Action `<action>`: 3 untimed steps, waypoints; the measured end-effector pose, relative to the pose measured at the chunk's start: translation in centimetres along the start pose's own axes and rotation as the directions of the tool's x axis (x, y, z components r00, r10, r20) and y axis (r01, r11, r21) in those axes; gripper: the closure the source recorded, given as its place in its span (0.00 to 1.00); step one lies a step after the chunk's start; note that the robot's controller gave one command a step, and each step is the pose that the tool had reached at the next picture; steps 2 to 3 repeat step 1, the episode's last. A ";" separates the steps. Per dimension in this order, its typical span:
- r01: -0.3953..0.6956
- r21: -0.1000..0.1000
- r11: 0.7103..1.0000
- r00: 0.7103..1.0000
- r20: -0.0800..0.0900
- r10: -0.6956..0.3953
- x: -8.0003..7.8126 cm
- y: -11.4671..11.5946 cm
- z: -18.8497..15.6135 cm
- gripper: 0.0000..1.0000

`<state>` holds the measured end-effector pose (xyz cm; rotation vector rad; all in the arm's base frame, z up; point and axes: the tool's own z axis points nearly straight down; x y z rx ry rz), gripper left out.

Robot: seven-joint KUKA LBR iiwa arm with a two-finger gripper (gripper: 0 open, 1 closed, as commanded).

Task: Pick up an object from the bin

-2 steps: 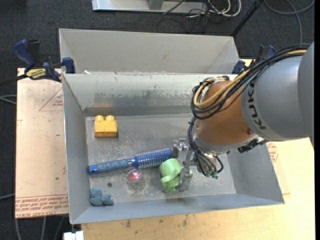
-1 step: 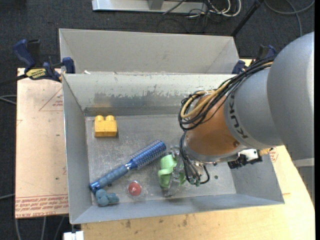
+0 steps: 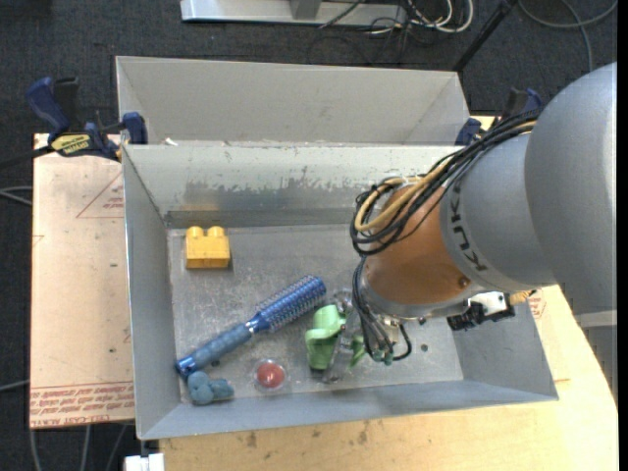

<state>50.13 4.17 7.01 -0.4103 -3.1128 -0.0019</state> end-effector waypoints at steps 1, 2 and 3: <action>0.077 -0.002 0.997 0.997 0.011 -0.077 0.0 0.0 -14.5 1.00; 0.077 -0.002 0.997 0.997 0.011 -0.077 0.0 0.0 -14.5 1.00; 0.077 -0.002 0.997 0.997 0.011 -0.077 0.0 0.0 -14.5 1.00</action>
Offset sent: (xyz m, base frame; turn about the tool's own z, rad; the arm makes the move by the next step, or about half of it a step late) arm -0.0016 -0.0009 0.1406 -0.0770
